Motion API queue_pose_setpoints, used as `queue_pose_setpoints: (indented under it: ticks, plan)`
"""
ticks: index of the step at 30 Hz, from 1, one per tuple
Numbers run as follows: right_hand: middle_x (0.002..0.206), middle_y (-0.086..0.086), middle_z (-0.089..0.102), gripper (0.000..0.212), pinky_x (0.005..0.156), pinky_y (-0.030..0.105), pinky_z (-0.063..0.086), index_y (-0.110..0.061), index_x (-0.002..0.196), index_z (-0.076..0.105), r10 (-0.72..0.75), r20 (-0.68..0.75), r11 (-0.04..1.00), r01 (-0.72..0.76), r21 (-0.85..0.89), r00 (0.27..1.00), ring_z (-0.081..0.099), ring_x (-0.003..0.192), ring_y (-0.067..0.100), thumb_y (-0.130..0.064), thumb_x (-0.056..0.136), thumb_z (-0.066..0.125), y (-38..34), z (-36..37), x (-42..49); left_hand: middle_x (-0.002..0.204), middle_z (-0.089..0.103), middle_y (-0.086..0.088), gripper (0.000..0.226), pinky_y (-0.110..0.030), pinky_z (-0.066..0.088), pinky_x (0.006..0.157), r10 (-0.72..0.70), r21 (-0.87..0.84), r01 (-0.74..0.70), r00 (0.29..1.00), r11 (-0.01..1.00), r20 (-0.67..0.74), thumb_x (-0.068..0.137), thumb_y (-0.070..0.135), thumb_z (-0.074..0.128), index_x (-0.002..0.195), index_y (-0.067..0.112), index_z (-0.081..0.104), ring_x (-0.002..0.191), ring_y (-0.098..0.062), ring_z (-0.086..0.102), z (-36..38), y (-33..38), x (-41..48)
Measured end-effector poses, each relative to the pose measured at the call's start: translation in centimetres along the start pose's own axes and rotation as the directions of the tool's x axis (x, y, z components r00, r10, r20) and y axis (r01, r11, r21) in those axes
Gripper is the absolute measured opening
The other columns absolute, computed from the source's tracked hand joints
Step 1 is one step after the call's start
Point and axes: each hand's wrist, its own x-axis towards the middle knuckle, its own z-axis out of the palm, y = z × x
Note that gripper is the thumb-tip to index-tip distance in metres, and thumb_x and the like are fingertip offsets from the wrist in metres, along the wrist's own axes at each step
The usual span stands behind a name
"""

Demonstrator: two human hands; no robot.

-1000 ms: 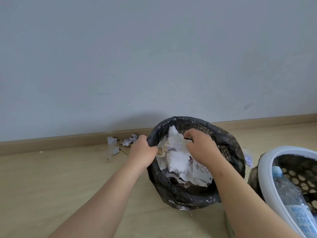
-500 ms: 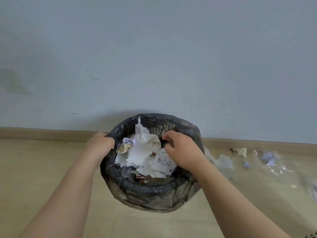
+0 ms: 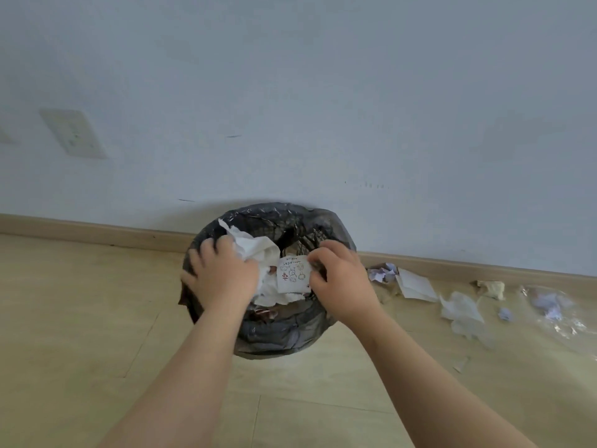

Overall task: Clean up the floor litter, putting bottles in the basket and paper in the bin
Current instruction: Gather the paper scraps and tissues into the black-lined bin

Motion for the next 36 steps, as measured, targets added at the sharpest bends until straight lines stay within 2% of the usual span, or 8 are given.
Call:
queue_pose_setpoints:
  ticks: [6,10,13,16,19,23,30,36]
  plan:
    - [0.128,-0.006,0.049,0.028,0.096,0.03,0.039,-0.017,0.113,0.061,0.162,-0.077,0.977,-0.149,0.149,0.984,0.045,0.117,0.018,-0.012,0.089,0.048,2.7,-2.0,-0.5,0.136,0.047,-0.002,0.04,-0.041,0.035,0.104,0.289,-0.129,-0.278,0.955,0.952,0.074,0.09,0.022,0.048,0.13,0.022,0.049,0.126,-0.024,0.04,2.0,6.3,-3.8]
    - [0.121,-0.002,0.055,0.026,0.091,0.027,0.04,-0.015,0.111,0.062,0.287,-0.065,0.937,-0.266,0.226,0.956,0.05,0.113,0.018,-0.013,0.088,0.05,6.6,-3.5,-1.8,0.129,0.049,-0.001,0.03,-0.037,0.036,0.095,0.436,-0.132,-0.432,0.9,0.892,-0.003,0.089,0.017,0.049,0.117,0.018,0.058,0.121,-0.026,0.04,3.8,10.4,-6.8]
    - [0.122,-0.001,0.053,0.025,0.085,0.022,0.034,-0.015,0.113,0.061,0.403,-0.052,0.89,-0.378,0.254,0.914,0.047,0.116,0.016,-0.019,0.091,0.051,10.2,-4.7,-3.4,0.114,0.058,-0.009,0.02,-0.039,0.044,0.078,0.721,-0.147,-0.724,0.688,0.674,-0.086,0.079,0.006,0.058,0.097,0.008,0.067,0.102,-0.032,0.056,6.2,13.1,-9.2]
    - [0.129,0.004,0.049,0.029,0.084,0.025,0.037,-0.013,0.117,0.058,0.52,-0.007,0.834,-0.506,0.22,0.854,0.05,0.11,0.018,-0.019,0.09,0.05,14.2,-5.0,-5.2,0.109,0.058,-0.003,0.018,-0.03,0.042,0.073,0.839,-0.224,-0.816,0.544,0.533,0.013,0.081,0.005,0.057,0.095,0.009,0.067,0.095,-0.025,0.058,9.2,14.7,-11.4]
    - [0.136,0.005,0.042,0.037,0.085,0.027,0.042,-0.014,0.126,0.051,0.615,0.07,0.773,-0.618,0.144,0.785,0.053,0.11,0.022,-0.017,0.089,0.049,18.4,-4.4,-7.3,0.121,0.05,0.005,0.025,-0.028,0.042,0.082,0.81,-0.29,-0.757,0.546,0.586,0.212,0.089,0.012,0.049,0.111,0.014,0.062,0.107,-0.016,0.05,12.8,14.7,-12.8]
    - [0.142,0.005,0.036,0.043,0.101,0.036,0.04,-0.016,0.132,0.047,0.7,0.143,0.701,-0.711,0.051,0.7,0.045,0.124,0.025,-0.018,0.089,0.048,22.9,-4.0,-10.0,0.134,0.042,0.005,0.035,-0.031,0.042,0.092,0.633,-0.197,-0.641,0.573,0.742,0.521,0.092,0.016,0.044,0.125,0.02,0.052,0.119,-0.017,0.044,16.7,13.7,-13.2]
    - [0.15,0.007,0.025,0.057,0.105,0.038,0.037,-0.018,0.141,0.038,0.803,0.1,0.59,-0.807,0.003,0.588,0.037,0.132,0.029,-0.017,0.086,0.052,29.6,-3.7,-14.1,0.157,-0.001,-0.004,0.073,-0.04,0.035,0.106,0.422,0.059,-0.737,0.449,0.674,0.788,0.091,0.035,0.05,0.149,0.027,0.007,0.142,-0.029,0.015,22.5,11.8,-15.2]
    - [0.155,0.004,0.017,0.067,0.107,0.036,0.032,-0.029,0.145,0.029,0.686,0.235,0.714,-0.699,-0.033,0.689,0.031,0.136,0.029,-0.015,0.084,0.053,30.4,-0.1,-13.7,0.157,0.003,-0.001,0.078,-0.04,0.029,0.112,0.327,0.181,-0.758,0.467,0.627,0.821,0.086,0.036,0.054,0.149,0.029,0.008,0.145,-0.035,0.002,25.5,11.2,-16.9]
